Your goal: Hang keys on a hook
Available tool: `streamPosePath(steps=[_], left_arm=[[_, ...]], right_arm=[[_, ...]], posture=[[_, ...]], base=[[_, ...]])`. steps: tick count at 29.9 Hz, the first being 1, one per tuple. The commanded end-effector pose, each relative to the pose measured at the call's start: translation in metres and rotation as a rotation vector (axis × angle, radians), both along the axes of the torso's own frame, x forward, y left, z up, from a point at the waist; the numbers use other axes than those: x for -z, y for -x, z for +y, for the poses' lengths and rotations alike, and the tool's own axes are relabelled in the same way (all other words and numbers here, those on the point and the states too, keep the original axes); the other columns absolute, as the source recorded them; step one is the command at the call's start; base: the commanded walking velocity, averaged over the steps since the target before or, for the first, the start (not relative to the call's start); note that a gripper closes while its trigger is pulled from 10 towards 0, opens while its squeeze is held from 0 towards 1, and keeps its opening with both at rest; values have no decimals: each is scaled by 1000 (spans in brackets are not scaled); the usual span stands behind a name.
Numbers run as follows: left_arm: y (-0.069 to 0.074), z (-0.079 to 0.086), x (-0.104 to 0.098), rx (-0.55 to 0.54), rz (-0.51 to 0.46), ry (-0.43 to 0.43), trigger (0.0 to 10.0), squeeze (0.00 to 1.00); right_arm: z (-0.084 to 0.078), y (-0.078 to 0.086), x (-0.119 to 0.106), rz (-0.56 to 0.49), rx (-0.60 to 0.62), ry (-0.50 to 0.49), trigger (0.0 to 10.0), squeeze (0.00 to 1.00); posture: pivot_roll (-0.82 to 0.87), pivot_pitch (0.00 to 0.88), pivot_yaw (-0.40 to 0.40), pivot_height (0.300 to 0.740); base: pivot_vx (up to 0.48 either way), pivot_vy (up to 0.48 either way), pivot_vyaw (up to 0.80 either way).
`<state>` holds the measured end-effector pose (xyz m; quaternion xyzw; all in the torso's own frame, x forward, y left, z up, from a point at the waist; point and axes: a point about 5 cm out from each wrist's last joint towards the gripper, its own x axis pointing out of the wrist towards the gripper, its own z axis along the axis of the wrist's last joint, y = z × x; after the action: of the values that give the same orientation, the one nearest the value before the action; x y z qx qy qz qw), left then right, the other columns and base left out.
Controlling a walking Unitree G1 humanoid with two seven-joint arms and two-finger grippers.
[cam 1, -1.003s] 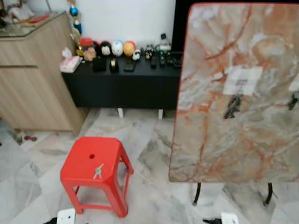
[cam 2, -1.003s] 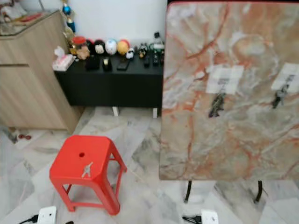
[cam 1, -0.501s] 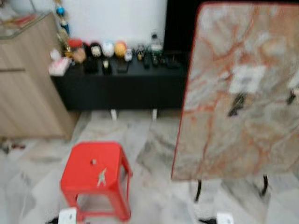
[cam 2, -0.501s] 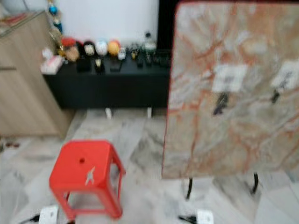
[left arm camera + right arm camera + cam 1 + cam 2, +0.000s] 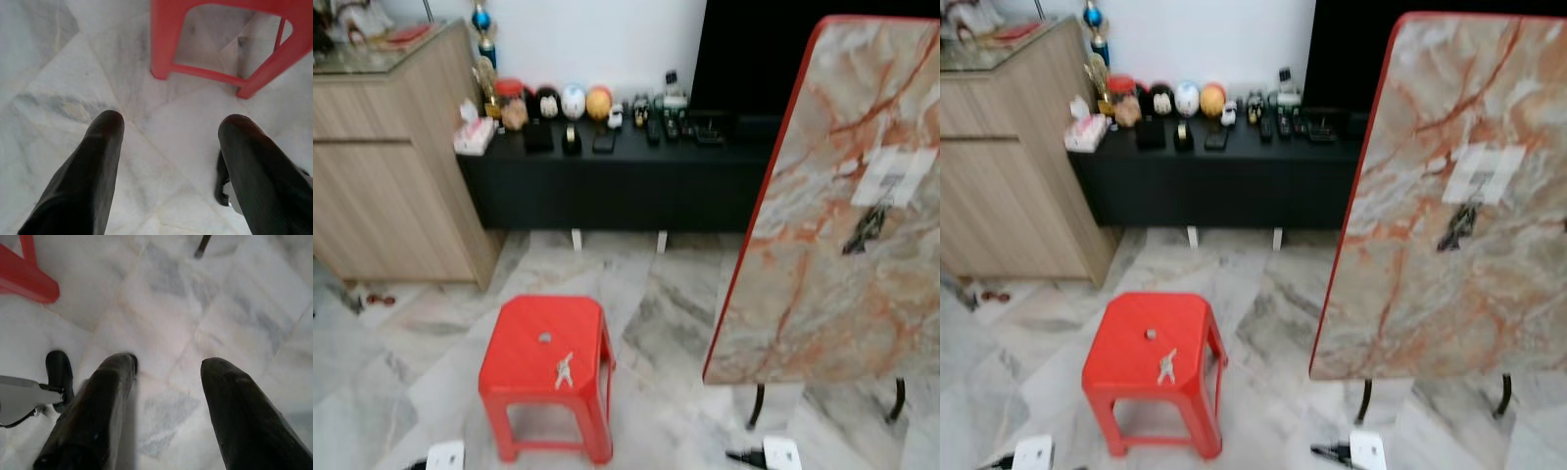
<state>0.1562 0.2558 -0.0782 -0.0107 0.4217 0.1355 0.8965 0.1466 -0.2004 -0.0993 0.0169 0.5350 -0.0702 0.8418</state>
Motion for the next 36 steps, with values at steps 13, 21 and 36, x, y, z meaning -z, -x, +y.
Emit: streamPosePath(steps=[13,21,36], left_arm=[[5,1,2,-1,20,0,10000,0],[5,1,2,1,22,1,10000,0],[6,1,2,12,25,-1,10000,0]], right_arm=[[17,1,3,7,-11,-18,10000,0],[20,-2,2,-1,-22,-20,10000,0],[-5,8,2,13,-26,3,10000,0]], posture=[[167,0,-8,740],[167,0,-10,740],[165,0,-8,740]], base=[[0,313,0],[0,314,0],[0,346,0]])
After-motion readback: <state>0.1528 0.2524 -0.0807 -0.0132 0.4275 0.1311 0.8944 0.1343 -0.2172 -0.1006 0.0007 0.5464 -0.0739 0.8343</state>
